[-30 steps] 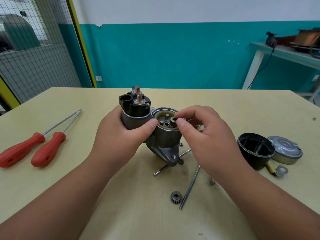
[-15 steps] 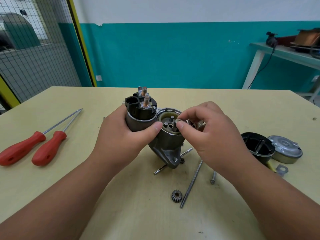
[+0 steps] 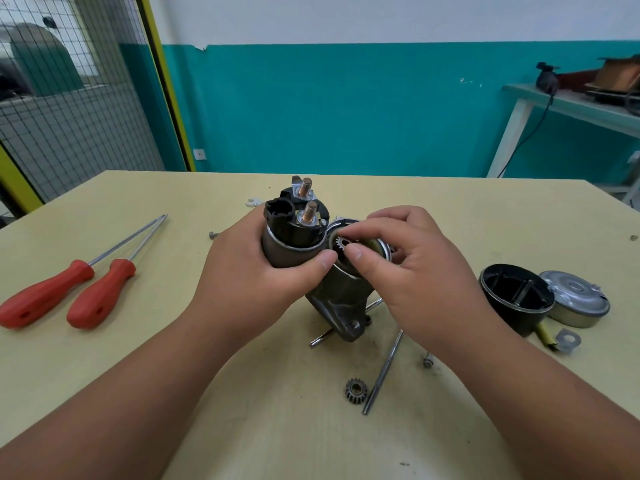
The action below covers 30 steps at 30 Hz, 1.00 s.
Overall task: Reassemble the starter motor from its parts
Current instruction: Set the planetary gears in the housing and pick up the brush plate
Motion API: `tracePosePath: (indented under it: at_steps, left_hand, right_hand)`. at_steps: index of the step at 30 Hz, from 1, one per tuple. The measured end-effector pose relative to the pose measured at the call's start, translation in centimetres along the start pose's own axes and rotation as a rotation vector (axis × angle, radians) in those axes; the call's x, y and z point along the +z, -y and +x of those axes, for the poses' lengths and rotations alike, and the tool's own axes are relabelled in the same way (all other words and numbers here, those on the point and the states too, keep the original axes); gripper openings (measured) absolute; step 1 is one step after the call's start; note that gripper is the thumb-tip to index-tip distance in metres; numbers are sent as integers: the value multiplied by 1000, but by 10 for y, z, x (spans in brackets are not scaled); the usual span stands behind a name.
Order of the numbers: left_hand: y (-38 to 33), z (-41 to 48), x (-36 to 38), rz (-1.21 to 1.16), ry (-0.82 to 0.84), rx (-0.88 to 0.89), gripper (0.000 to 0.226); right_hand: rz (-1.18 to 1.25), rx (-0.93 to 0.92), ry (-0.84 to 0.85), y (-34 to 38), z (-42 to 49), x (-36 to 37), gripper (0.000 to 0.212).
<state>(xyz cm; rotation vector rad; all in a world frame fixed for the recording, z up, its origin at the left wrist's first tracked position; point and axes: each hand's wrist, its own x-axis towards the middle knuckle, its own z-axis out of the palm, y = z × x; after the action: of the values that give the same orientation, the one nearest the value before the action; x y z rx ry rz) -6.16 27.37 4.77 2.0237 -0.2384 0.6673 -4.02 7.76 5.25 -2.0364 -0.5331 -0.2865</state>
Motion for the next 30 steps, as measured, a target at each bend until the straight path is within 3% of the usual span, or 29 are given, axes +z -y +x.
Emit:
tracePosePath:
  at_steps: [13, 16, 22, 24, 28, 30]
  left_hand:
    - [-2, 0, 0, 22, 10, 29, 32]
    - [-1, 1, 0, 22, 8, 20, 33]
    - [6, 4, 0, -27, -18, -77, 36]
    - [11, 6, 0, -60, -29, -128, 33]
    - [21, 10, 0, -169, -83, -211, 36]
    - [24, 12, -1, -216, -99, -240, 35]
  right_hand:
    - [-25, 32, 15, 0, 1, -3, 24]
    - [-27, 13, 3, -1, 1, -2, 16]
    - [83, -53, -219, 3, 0, -11, 13]
    - [48, -44, -104, 6, 2, -23, 22]
    - [-243, 43, 614, 12, 1, -33, 18]
    - [-406, 17, 775, 13, -3, -26, 20]
